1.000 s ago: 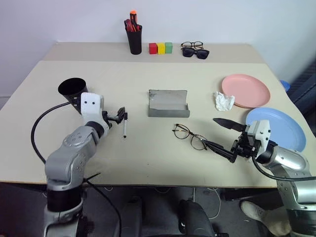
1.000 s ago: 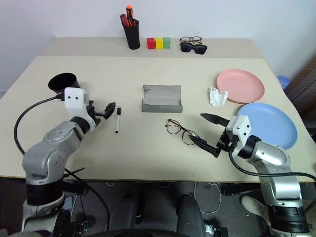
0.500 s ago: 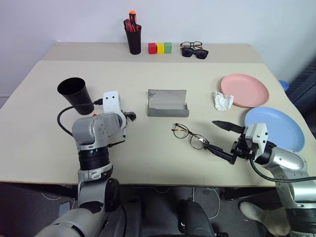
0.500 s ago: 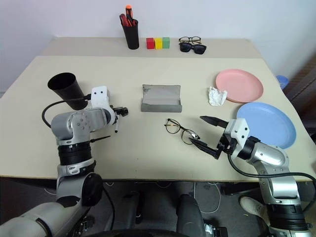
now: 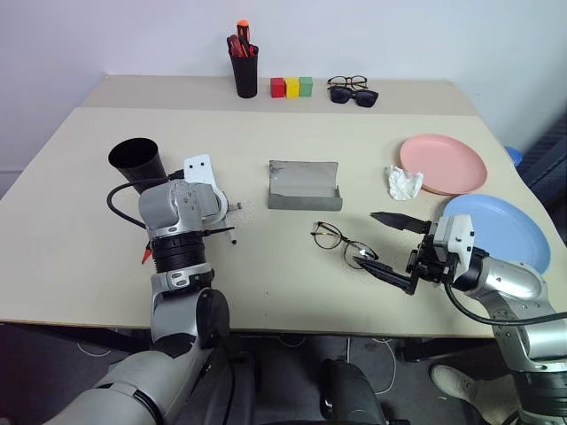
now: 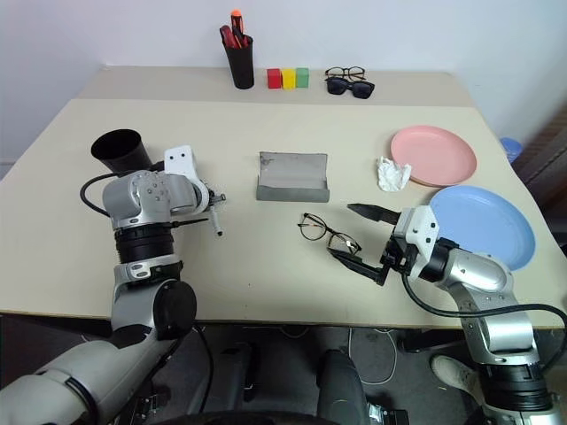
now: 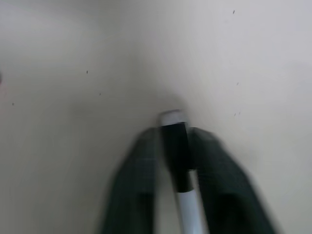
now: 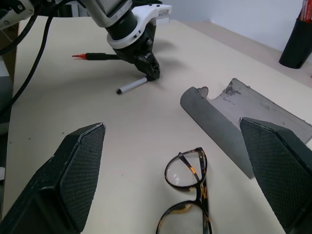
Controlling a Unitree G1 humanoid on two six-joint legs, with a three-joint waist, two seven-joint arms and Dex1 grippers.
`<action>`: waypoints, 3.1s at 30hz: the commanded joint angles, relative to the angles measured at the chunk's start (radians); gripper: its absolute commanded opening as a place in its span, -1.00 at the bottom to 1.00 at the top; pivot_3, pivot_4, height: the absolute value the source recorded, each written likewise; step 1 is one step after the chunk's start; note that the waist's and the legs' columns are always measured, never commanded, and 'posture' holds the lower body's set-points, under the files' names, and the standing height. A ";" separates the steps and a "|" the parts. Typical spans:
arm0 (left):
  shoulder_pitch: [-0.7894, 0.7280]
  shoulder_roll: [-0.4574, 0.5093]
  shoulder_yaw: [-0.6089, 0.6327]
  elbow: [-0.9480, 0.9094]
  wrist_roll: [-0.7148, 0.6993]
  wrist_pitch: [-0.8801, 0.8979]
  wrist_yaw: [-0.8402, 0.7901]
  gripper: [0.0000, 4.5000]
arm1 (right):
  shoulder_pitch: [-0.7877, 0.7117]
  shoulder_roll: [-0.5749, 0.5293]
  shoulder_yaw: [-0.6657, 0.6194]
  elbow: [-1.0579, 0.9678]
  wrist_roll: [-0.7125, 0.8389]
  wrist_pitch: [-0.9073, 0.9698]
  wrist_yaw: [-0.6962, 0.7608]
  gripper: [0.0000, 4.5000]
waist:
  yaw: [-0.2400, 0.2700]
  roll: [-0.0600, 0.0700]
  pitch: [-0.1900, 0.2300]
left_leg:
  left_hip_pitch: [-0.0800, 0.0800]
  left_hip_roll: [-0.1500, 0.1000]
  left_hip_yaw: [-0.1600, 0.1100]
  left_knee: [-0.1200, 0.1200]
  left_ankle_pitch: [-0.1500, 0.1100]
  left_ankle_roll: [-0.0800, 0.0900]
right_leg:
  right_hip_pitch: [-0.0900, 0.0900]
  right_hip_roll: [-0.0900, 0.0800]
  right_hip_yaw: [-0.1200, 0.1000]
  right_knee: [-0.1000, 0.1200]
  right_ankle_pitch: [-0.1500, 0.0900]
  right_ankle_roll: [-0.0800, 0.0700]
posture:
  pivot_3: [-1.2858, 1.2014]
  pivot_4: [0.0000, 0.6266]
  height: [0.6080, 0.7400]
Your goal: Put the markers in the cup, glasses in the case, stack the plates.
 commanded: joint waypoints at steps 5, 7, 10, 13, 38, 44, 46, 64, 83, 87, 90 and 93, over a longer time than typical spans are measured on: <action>0.058 0.053 -0.160 -0.187 -0.009 0.029 -0.102 -0.98 | -0.048 -0.012 0.004 -0.029 0.012 0.022 -0.012 1.00 | -0.007 -0.001 0.001 | 0.000 0.000 0.000 0.000 0.000 0.000 | 0.000 0.000 0.000 0.000 0.001 0.001 | 0.03 -0.52 1.00; 0.073 0.079 -0.203 -0.290 -0.051 0.046 -0.173 -0.98 | -0.068 -0.005 0.015 -0.016 0.007 0.023 -0.015 1.00 | -0.008 -0.003 0.002 | -0.001 0.000 0.000 0.000 0.000 -0.001 | -0.002 0.000 0.000 0.001 0.002 0.000 | 0.03 -0.52 1.00; 0.143 0.224 -0.390 -0.474 -0.007 -0.222 -0.301 -0.98 | -0.105 0.008 0.036 0.010 -0.003 0.017 -0.016 1.00 | -0.011 -0.004 0.002 | -0.002 0.000 0.000 -0.001 0.001 -0.002 | -0.004 0.000 0.000 0.002 0.002 -0.002 | 0.03 -0.52 1.00; 0.196 0.288 -0.435 -0.549 0.094 -0.575 -0.297 -0.98 | -0.146 0.018 0.057 0.040 -0.009 0.010 -0.012 1.00 | -0.008 -0.003 0.002 | -0.001 0.001 0.001 -0.004 0.002 -0.004 | -0.005 0.000 0.002 0.001 0.002 -0.006 | 0.03 -0.52 1.00; 0.107 0.441 -0.282 0.384 0.367 -1.624 0.066 -0.98 | -0.250 0.064 0.132 0.096 -0.038 -0.013 -0.022 1.00 | -0.007 -0.004 0.002 | -0.001 0.000 0.001 -0.005 0.003 -0.004 | -0.003 0.000 0.001 0.000 0.006 0.002 | 0.03 -0.52 1.00; 0.144 0.407 -0.311 0.429 0.380 -1.650 0.070 -0.39 | -0.260 0.059 0.131 0.042 -0.023 0.045 -0.050 1.00 | -0.007 -0.004 0.002 | -0.001 0.000 0.001 -0.005 0.003 -0.005 | -0.003 0.000 0.001 0.000 0.007 0.002 | 0.03 -0.52 1.00; 0.156 0.390 -0.307 0.413 0.371 -1.650 0.063 0.06 | -0.268 0.057 0.128 0.035 -0.017 0.061 -0.053 1.00 | -0.007 -0.004 0.002 | -0.001 0.000 0.001 -0.005 0.003 -0.005 | -0.003 0.000 0.001 0.000 0.007 0.002 | 0.03 -0.52 1.00; 0.584 0.666 -0.385 -0.504 -0.225 -0.680 -0.699 0.49 | -0.252 0.072 0.130 0.082 -0.032 0.019 -0.044 1.00 | -0.032 -0.003 0.002 | 0.005 0.002 0.001 -0.007 0.003 -0.005 | -0.004 0.001 0.002 0.009 0.002 -0.003 | 0.03 -0.52 1.00; 0.313 0.800 -0.342 -0.050 -0.210 -0.142 -0.704 0.49 | -0.243 0.069 0.131 0.066 -0.032 0.013 -0.070 1.00 | -0.031 -0.004 0.003 | 0.008 0.002 0.001 -0.009 0.003 -0.005 | -0.003 0.001 0.002 0.010 -0.003 -0.002 | 0.03 -0.52 1.00; 0.289 0.755 -0.349 0.016 -0.182 -0.140 -0.682 0.27 | -0.228 0.060 0.119 0.044 -0.030 0.025 -0.083 1.00 | -0.028 -0.005 0.003 | 0.008 0.002 0.001 -0.009 0.003 -0.005 | -0.003 0.001 0.002 0.010 -0.003 -0.002 | 0.03 -0.52 1.00; 0.289 0.739 -0.348 0.029 -0.177 -0.136 -0.688 -0.28 | -0.214 0.051 0.105 0.045 -0.027 0.022 -0.079 1.00 | -0.027 -0.005 0.003 | 0.008 0.002 0.001 -0.009 0.003 -0.005 | -0.003 0.001 0.002 0.010 -0.003 -0.002 | 0.03 -0.52 1.00; 0.293 0.726 -0.343 0.026 -0.170 -0.138 -0.690 -0.98 | -0.204 0.047 0.097 0.056 -0.028 0.010 -0.072 1.00 | -0.026 -0.004 0.003 | 0.008 0.002 0.001 -0.009 0.003 -0.005 | -0.003 0.001 0.002 0.010 -0.003 -0.002 | 0.03 -0.52 1.00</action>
